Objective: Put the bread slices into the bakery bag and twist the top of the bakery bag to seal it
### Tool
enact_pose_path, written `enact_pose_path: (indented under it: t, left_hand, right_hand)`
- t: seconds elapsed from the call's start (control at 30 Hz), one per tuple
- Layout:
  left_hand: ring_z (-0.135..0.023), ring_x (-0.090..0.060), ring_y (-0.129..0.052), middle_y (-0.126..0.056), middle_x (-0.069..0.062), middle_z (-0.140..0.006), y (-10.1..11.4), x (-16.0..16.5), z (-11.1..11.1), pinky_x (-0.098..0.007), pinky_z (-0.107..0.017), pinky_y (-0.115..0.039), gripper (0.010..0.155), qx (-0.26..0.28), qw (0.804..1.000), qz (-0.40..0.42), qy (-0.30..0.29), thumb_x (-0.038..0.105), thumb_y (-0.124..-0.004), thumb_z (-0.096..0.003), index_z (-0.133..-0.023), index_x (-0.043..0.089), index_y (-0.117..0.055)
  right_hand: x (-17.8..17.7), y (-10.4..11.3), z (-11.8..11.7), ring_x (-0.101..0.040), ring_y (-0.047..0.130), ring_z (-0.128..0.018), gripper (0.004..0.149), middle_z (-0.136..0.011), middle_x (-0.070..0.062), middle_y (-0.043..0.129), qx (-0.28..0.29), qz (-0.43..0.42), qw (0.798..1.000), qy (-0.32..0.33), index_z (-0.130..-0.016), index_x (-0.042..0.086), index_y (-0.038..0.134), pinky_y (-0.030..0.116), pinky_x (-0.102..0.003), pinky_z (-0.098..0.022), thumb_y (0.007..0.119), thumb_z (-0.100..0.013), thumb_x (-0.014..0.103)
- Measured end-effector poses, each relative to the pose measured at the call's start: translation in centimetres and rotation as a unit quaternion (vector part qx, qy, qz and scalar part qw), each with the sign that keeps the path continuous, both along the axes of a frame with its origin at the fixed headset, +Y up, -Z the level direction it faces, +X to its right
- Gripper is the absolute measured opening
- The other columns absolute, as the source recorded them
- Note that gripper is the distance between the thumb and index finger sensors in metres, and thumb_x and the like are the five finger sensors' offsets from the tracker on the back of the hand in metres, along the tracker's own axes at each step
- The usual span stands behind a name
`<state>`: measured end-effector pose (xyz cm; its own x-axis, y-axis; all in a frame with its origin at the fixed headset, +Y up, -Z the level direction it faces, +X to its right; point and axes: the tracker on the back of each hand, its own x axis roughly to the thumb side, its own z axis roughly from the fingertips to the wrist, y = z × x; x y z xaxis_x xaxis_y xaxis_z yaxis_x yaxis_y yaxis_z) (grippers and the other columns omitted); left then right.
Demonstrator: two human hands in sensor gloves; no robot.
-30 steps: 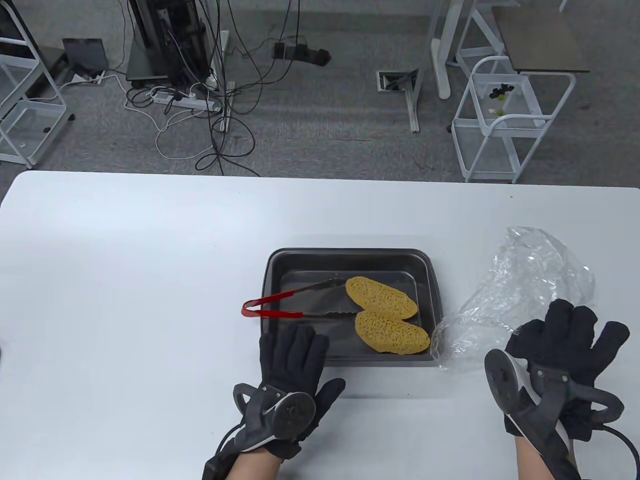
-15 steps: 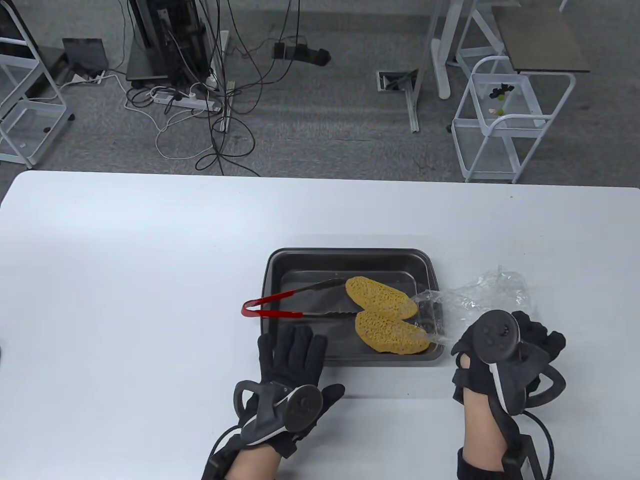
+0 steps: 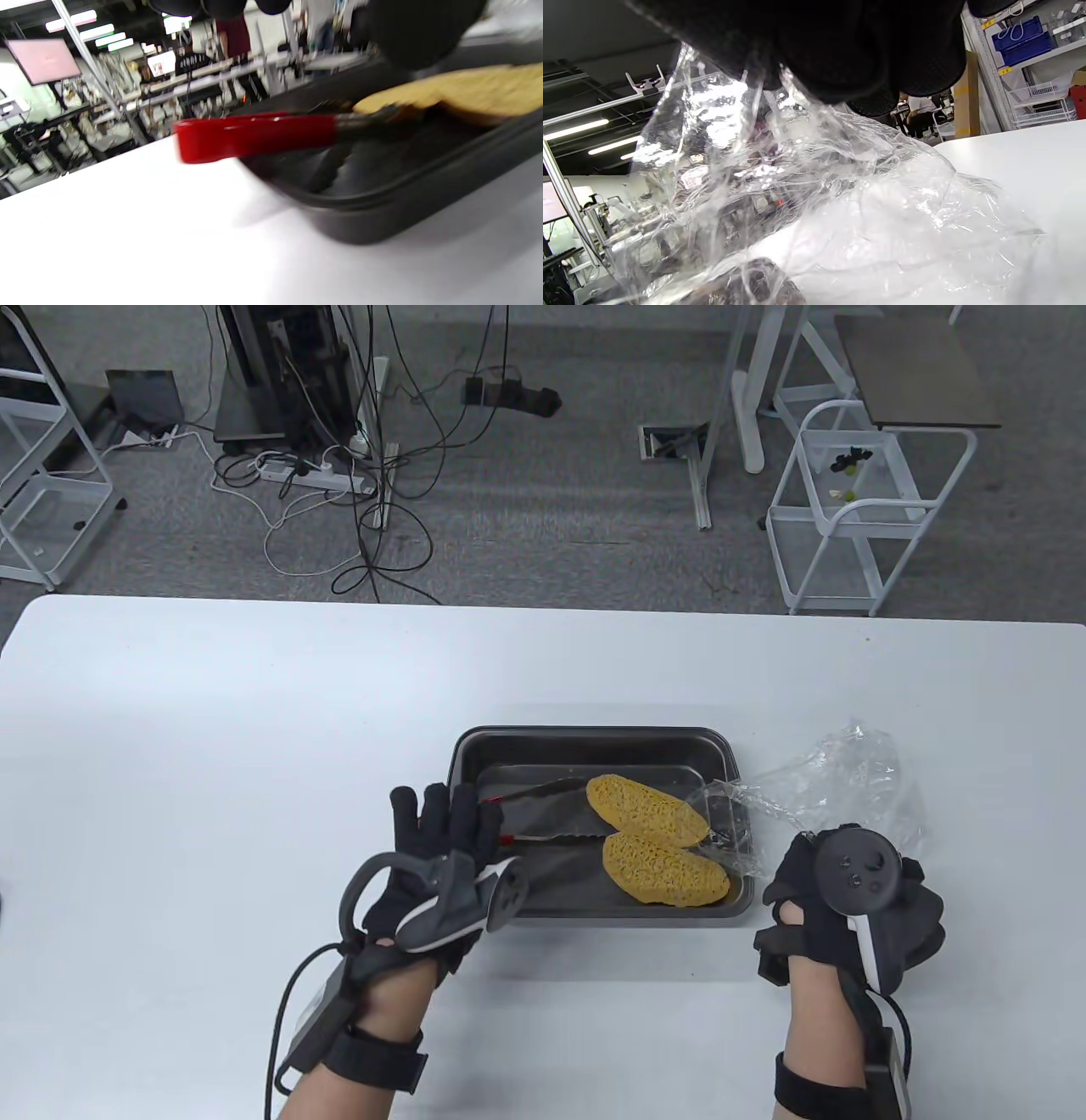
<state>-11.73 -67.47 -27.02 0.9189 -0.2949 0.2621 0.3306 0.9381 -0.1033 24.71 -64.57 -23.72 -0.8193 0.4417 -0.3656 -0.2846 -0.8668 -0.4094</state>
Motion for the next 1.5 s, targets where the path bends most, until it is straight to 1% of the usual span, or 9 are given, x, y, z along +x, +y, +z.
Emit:
enact_pose_path:
  t: [0.13,0.3,0.67,0.77,0.87,1.0,1.2,1.3,1.5]
  left_hand:
    - [-0.117,-0.045,-0.04,-0.033,-0.013,-0.124,0.0,-0.8,-3.7,-0.073,-0.084,-0.018,0.097,-0.079,0.997,-0.013,0.02,0.068,-0.081,-0.041,-0.114,0.022,-0.036]
    - [-0.117,-0.044,-0.04,-0.032,-0.012,-0.123,-1.6,-0.7,-6.9,-0.072,-0.084,-0.017,0.099,-0.145,0.988,0.014,0.043,0.068,-0.083,-0.0391,-0.114,0.022,-0.038]
    - [-0.119,-0.037,-0.02,-0.012,-0.006,-0.122,-5.3,0.1,-10.4,-0.07,-0.085,-0.014,0.102,-0.203,0.977,0.014,0.06,0.064,-0.091,-0.0405,-0.113,0.026,-0.031]
    - [-0.12,-0.033,-0.018,-0.012,-0.003,-0.121,-6.0,0.2,-10.7,-0.069,-0.085,-0.014,0.099,-0.213,0.975,0.021,0.056,0.063,-0.093,-0.0402,-0.112,0.026,-0.037]
    - [-0.12,-0.027,-0.017,-0.017,0.005,-0.119,-6.8,0.2,-10.8,-0.068,-0.086,-0.015,0.088,-0.215,0.975,0.017,0.048,0.056,-0.098,-0.0403,-0.109,0.023,-0.055]
    - [-0.12,-0.027,-0.029,-0.033,0.008,-0.118,-6.8,0.3,-10.4,-0.066,-0.087,-0.024,0.077,-0.161,0.986,0.032,0.026,0.046,-0.106,-0.0347,-0.098,0.013,-0.076]
    - [-0.115,-0.027,-0.055,-0.041,0.0,-0.119,-5.5,-0.7,-9.4,-0.065,-0.087,-0.04,0.088,-0.119,0.993,0.024,0.011,0.051,-0.106,-0.0303,-0.101,0.014,-0.068]
    - [-0.09,-0.015,-0.084,-0.058,-0.005,-0.111,-4.1,-1.3,-9.2,-0.058,-0.083,-0.058,0.09,-0.109,0.993,0.042,0.012,0.059,-0.1,-0.0307,-0.102,0.016,-0.066]
    - [-0.057,-0.018,-0.102,-0.088,-0.008,-0.087,-1.6,-2.1,-8.6,-0.053,-0.075,-0.073,0.096,-0.156,0.984,0.087,0.011,0.068,-0.091,-0.0333,-0.106,0.013,-0.062]
  right_hand:
    - [-0.1,0.1,0.0,-0.059,0.081,-0.077,0.041,-0.085,-0.031,0.092,0.009,0.0,1.0,0.004,-0.044,-0.014,0.094,0.046,-0.075,-0.063,0.086,-0.044,0.027]
    - [-0.1,0.1,0.1,-0.059,0.08,-0.077,0.041,-0.085,-0.031,0.091,0.013,0.001,1.0,0.003,-0.045,-0.014,0.093,0.046,-0.075,-0.063,0.086,-0.044,0.027]
    - [0.1,-0.4,-0.2,-0.059,0.079,-0.078,0.041,-0.086,-0.031,0.09,0.011,0.005,1.0,0.0,-0.047,-0.014,0.093,0.046,-0.075,-0.063,0.085,-0.044,0.026]
    - [-0.1,-0.3,-0.2,-0.059,0.079,-0.078,0.041,-0.087,-0.031,0.09,0.012,0.012,1.0,0.001,-0.048,-0.014,0.093,0.046,-0.076,-0.063,0.085,-0.044,0.026]
    - [-0.2,-0.2,-0.2,-0.059,0.079,-0.079,0.041,-0.087,-0.031,0.09,0.013,0.014,1.0,0.002,-0.049,-0.013,0.093,0.046,-0.076,-0.063,0.085,-0.044,0.027]
    - [-0.1,-0.3,-0.2,-0.06,0.079,-0.079,0.041,-0.087,-0.031,0.089,0.012,0.015,1.0,0.001,-0.049,-0.013,0.093,0.046,-0.076,-0.063,0.085,-0.044,0.027]
    - [0.2,-0.6,-0.3,-0.06,0.079,-0.078,0.041,-0.087,-0.031,0.089,0.011,0.009,1.0,0.0,-0.05,-0.013,0.093,0.046,-0.076,-0.063,0.085,-0.044,0.027]
    - [0.2,-0.6,-0.3,-0.06,0.079,-0.079,0.041,-0.087,-0.031,0.089,0.011,0.008,1.0,-0.001,-0.05,-0.013,0.093,0.046,-0.076,-0.063,0.084,-0.045,0.027]
    - [0.3,-0.6,-0.3,-0.06,0.079,-0.079,0.041,-0.087,-0.032,0.089,0.012,0.004,1.0,0.002,-0.05,-0.013,0.093,0.046,-0.076,-0.063,0.084,-0.045,0.027]
